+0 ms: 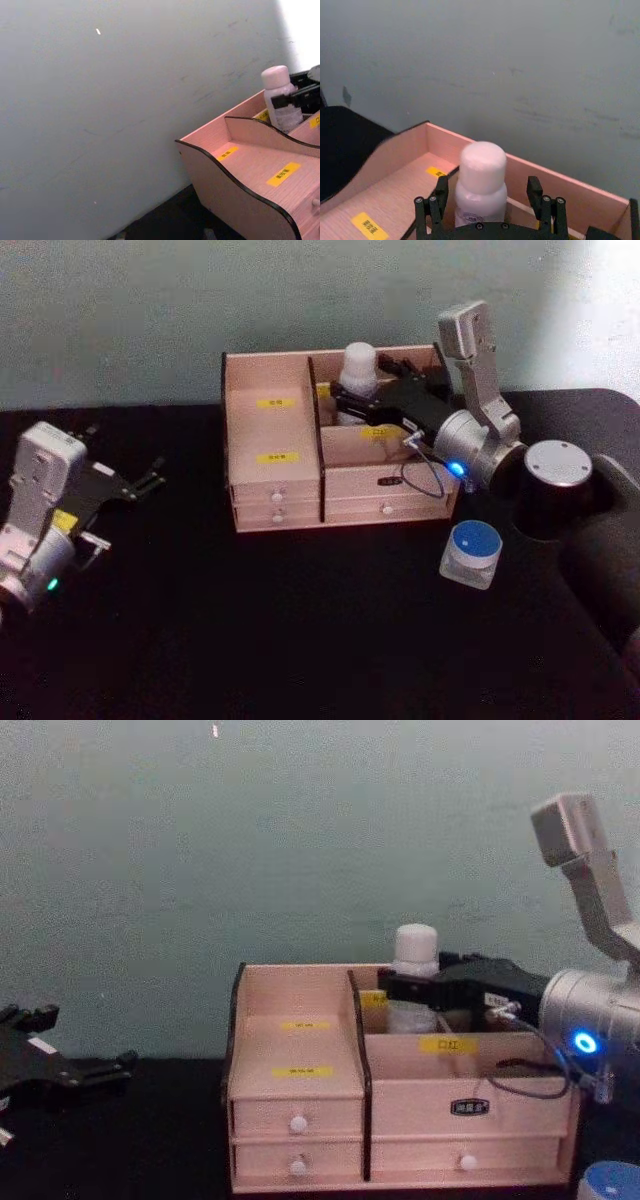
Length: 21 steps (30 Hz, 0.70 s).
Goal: Pick up the facial cleanser and watermelon frost from the table and place them into the tiered storage box.
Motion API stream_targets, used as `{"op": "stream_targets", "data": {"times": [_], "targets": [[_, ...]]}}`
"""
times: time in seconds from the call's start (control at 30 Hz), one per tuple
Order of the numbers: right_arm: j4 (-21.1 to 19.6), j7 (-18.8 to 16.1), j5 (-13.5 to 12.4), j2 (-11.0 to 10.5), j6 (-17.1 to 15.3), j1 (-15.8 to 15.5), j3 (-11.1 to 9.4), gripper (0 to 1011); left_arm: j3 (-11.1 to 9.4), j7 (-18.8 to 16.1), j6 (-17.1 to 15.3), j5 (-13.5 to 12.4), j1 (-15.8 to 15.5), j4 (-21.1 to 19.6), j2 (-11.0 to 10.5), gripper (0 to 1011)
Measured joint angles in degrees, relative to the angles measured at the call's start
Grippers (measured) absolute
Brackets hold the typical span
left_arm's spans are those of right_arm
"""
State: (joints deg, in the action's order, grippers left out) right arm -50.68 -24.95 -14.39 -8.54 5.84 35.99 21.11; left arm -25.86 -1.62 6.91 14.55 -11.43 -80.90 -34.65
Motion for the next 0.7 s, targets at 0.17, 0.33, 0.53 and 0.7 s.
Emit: {"op": "stream_targets", "data": {"times": [0.17,0.33,0.53,0.7], "targets": [[-5.7,0.4,0.4,-1.3,0.3,-2.8,-0.2,1002,0.0,0.0,0.0,0.0,0.0,0.0,0.0,1001],[-13.2,0.9,0.7,-3.4,-0.1,-6.4,-0.7,1002,0.0,0.0,0.0,0.0,0.0,0.0,0.0,1001],[-21.1,1.0,-0.2,-6.2,-1.6,-10.7,-1.8,1003,0.0,0.0,0.0,0.0,0.0,0.0,0.0,1001],[-26.9,0.8,-1.2,-9.4,-2.8,-14.7,-2.9,1003,0.0,0.0,0.0,0.0,0.0,0.0,0.0,1001]]}}
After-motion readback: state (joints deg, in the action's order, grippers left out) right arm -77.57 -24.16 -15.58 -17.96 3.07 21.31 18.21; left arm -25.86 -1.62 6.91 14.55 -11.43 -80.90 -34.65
